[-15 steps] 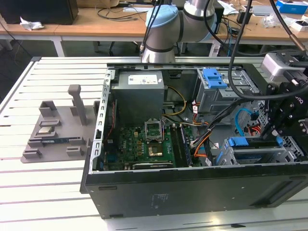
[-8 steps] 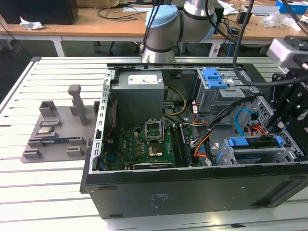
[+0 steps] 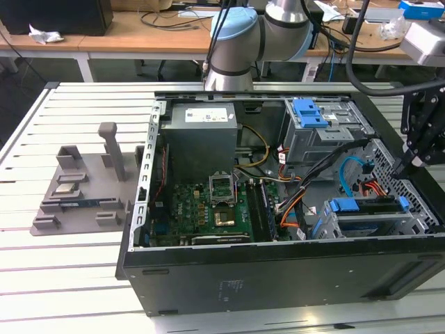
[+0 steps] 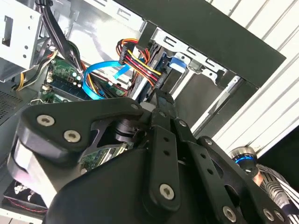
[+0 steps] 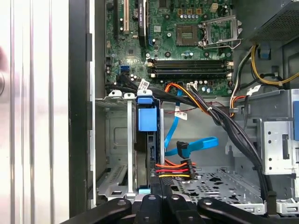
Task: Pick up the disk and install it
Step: 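Insert the second disk wire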
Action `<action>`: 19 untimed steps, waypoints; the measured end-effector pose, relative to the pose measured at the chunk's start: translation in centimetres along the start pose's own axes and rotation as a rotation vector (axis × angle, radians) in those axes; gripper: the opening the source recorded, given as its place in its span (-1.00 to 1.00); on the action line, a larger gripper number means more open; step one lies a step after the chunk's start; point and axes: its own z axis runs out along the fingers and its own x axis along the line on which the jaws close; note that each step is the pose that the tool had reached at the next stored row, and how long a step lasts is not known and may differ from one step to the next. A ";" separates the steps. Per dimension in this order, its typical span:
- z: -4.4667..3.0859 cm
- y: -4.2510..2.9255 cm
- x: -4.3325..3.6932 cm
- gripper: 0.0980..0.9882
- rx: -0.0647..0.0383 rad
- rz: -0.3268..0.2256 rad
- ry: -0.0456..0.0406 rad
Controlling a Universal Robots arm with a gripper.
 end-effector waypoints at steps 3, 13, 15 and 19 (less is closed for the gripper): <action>-0.01 0.00 0.00 -0.98 0.000 0.000 -0.0001; 0.73 1.95 -1.68 -0.41 0.000 -0.010 -0.0186; 0.97 2.35 -1.72 -0.41 0.000 -0.018 -0.0198; 1.31 3.07 -1.71 -0.41 0.000 -0.042 -0.0204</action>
